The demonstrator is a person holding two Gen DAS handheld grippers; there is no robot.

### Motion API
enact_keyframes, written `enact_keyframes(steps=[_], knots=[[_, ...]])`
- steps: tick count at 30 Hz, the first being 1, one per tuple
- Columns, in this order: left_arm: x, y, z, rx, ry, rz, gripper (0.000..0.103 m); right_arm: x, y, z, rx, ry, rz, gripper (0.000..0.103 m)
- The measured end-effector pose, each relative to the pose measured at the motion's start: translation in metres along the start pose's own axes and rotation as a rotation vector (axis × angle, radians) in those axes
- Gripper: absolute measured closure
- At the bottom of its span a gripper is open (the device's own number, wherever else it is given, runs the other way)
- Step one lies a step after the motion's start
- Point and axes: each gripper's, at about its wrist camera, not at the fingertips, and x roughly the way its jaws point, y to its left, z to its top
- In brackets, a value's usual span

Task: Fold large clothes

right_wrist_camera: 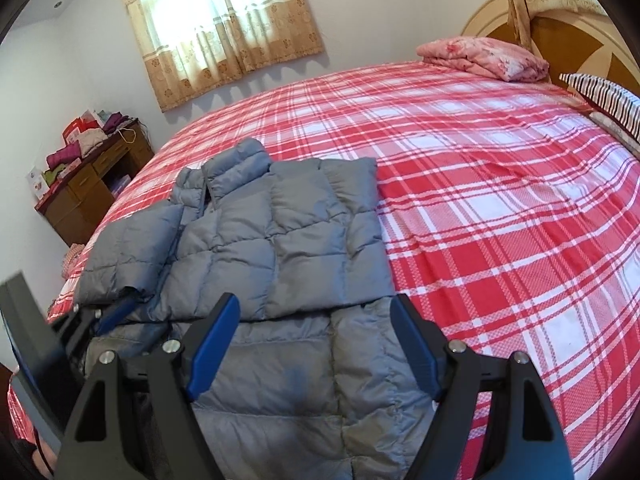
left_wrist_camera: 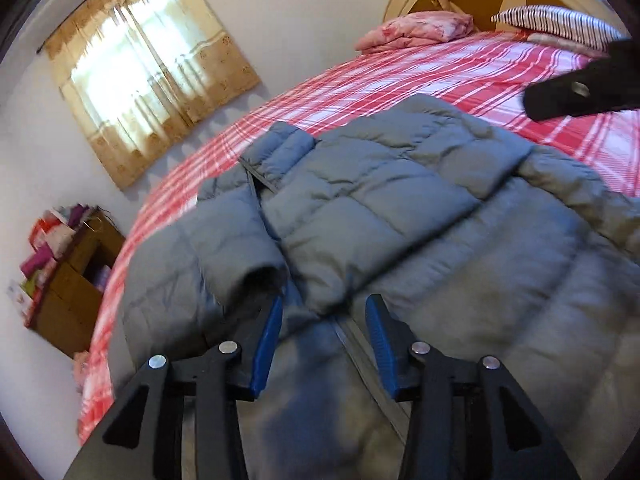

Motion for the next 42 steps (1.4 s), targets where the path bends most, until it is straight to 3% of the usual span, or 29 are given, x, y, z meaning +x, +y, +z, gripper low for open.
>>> enact_keyframes(steps=[6, 10, 15, 20, 23, 24, 25, 26, 27, 28, 36, 42], knots=[[-0.036, 0.049, -0.032, -0.255, 0.017, 0.031, 0.058, 0.001, 0.035, 0.019, -0.087, -0.010, 0.070, 0.023], [-0.063, 0.109, -0.071, -0.507, 0.059, 0.147, 0.058, 0.020, 0.083, 0.034, -0.114, 0.018, 0.180, 0.023], [-0.088, 0.160, -0.104, -0.635, 0.075, 0.298, 0.058, 0.054, 0.161, 0.050, -0.123, 0.053, 0.326, 0.019], [-0.094, 0.194, -0.130, -0.732, 0.084, 0.324, 0.058, 0.088, 0.240, 0.037, -0.316, 0.071, 0.272, 0.017], [-0.089, 0.203, -0.134, -0.755, 0.090, 0.311, 0.058, 0.112, 0.260, 0.023, -0.407, 0.106, 0.187, 0.017], [-0.089, 0.206, -0.133, -0.762, 0.089, 0.310, 0.058, 0.121, 0.262, 0.018, -0.434, 0.124, 0.145, 0.023], [-0.086, 0.209, -0.131, -0.765, 0.088, 0.308, 0.058, 0.127, 0.260, 0.016, -0.455, 0.137, 0.112, 0.047], [-0.084, 0.211, -0.129, -0.761, 0.084, 0.300, 0.058, 0.134, 0.256, 0.012, -0.476, 0.160, 0.090, 0.059], [-0.083, 0.213, -0.126, -0.759, 0.083, 0.296, 0.058, 0.135, 0.248, 0.011, -0.468, 0.168, 0.096, 0.078], [-0.081, 0.215, -0.124, -0.759, 0.076, 0.289, 0.058, 0.131, 0.237, 0.013, -0.444, 0.162, 0.113, 0.085], [-0.067, 0.222, -0.099, -0.783, 0.044, 0.215, 0.058, 0.084, 0.141, 0.034, -0.111, 0.095, 0.281, 0.091], [-0.047, 0.216, -0.070, -0.756, 0.056, 0.176, 0.058, 0.075, 0.074, 0.023, 0.111, 0.104, 0.300, 0.089]])
